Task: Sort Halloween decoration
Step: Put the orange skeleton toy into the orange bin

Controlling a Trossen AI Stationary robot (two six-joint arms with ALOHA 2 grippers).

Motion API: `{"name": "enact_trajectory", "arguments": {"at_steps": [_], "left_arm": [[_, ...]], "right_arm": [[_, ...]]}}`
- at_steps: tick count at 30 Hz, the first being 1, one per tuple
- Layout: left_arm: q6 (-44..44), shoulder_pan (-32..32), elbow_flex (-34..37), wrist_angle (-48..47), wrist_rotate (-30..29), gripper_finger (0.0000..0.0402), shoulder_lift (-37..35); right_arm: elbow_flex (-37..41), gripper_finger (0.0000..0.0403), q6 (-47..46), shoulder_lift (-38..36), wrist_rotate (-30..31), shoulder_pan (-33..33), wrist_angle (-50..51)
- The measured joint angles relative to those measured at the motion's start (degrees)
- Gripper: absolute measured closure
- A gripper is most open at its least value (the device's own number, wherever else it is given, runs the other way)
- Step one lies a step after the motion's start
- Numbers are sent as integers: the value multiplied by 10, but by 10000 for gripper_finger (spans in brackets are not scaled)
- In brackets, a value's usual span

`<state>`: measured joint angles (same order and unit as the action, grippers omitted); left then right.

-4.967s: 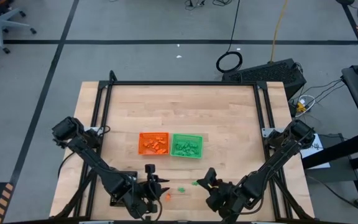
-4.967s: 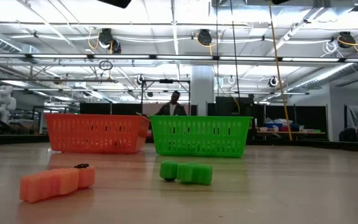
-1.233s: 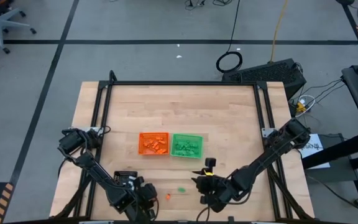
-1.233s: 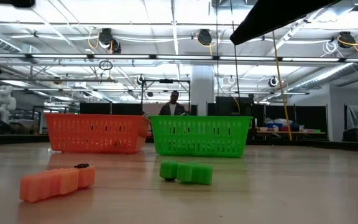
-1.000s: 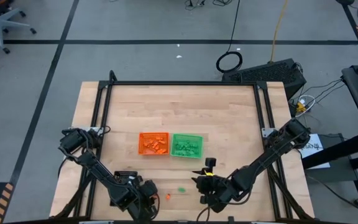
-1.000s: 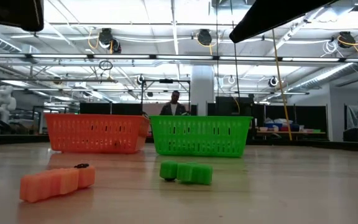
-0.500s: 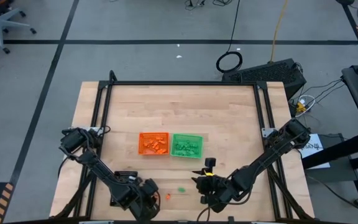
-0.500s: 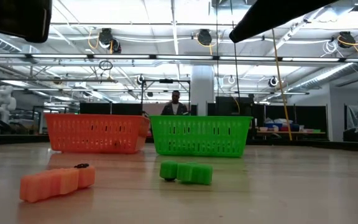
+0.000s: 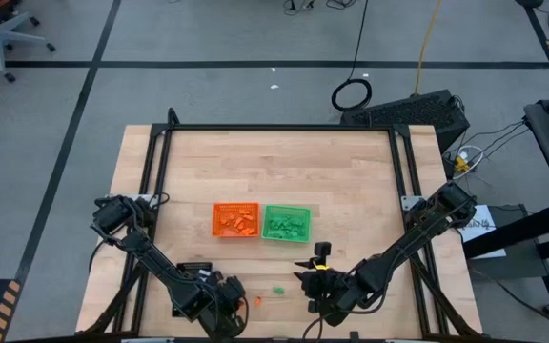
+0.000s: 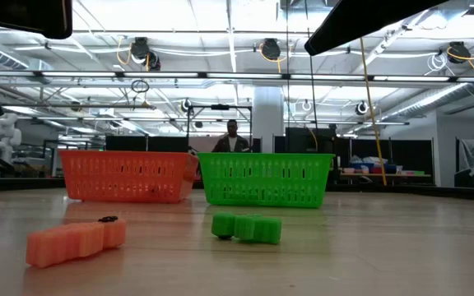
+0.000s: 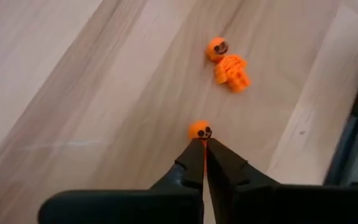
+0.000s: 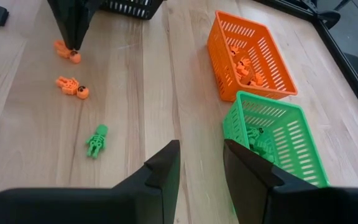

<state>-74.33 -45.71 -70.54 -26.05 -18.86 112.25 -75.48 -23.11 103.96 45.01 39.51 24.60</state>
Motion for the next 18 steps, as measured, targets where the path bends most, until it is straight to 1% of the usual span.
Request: {"name": "enact_trajectory", "arguments": {"at_steps": [10,14,18], "left_arm": [[14,2,0,-25,43,389,-8],[22,3,-27,-69,44,389,-16],[45,3,-57,-103,20,389,-16]], "right_arm": [[0,296,0,0,0,0,-2],[0,296,0,0,0,0,-7],[0,296,0,0,0,0,-9]]}}
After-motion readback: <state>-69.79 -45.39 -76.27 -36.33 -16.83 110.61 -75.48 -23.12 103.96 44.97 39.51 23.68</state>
